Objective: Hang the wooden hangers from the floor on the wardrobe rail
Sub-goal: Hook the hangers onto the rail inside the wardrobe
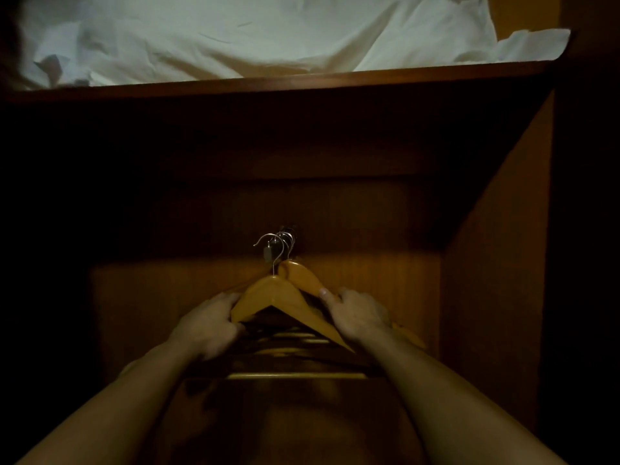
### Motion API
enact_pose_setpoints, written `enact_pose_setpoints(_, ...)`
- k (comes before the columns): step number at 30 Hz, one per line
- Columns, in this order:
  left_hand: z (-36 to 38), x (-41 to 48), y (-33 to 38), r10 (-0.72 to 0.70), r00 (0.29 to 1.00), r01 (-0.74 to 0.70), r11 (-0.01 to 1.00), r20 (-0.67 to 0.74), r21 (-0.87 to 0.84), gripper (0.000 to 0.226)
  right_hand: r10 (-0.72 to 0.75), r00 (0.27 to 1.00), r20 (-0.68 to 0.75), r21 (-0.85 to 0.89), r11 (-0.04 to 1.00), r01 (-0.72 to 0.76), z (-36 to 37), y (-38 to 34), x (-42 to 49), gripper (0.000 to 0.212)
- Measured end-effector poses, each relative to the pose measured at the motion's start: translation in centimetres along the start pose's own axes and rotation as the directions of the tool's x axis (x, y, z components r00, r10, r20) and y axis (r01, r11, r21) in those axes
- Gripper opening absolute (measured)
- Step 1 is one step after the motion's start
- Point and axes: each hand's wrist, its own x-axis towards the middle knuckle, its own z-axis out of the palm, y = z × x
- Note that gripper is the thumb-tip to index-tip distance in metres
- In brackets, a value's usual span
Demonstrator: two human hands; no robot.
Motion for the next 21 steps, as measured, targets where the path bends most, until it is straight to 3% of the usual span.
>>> enact_pose_setpoints(6, 0.9, -0.1, -0.5, -0.004, 0.999, 0.006, 0.999, 0.049, -0.046, 0.050, 0.012, 1.000, 0.010, -0.029, 1.000, -0.011, 1.2, -0.5, 0.2, 0.074)
enact_pose_setpoints(11, 0.8, -0.1, -0.5, -0.023, 0.999, 0.024, 0.999, 0.026, -0.022, 0.057, 0.065, 0.992, 0.104, 0.045, 0.997, -0.070, 0.6, -1.9, 1.1, 0.074)
enact_pose_setpoints(15, 0.7, -0.4, -0.1, -0.047, 0.999, 0.047, 0.999, 0.019, -0.004, 0.072, 0.100, 0.984, 0.148, 0.050, 0.993, -0.109, 0.5, -2.2, 1.2, 0.068)
enact_pose_setpoints(18, 0.6, -0.4, 0.3, -0.038, 0.999, 0.037, 0.999, 0.021, 0.012, 0.079, 0.079, 0.991, 0.106, -0.044, 0.996, -0.075, -0.1, -2.0, 0.4, 0.058)
enact_pose_setpoints(21, 0.2, -0.2, 0.7, -0.027, 1.000, 0.027, 0.999, 0.011, 0.026, 0.081, -0.061, 0.997, -0.048, -0.080, 0.995, 0.057, -1.1, -2.0, -1.0, 0.059)
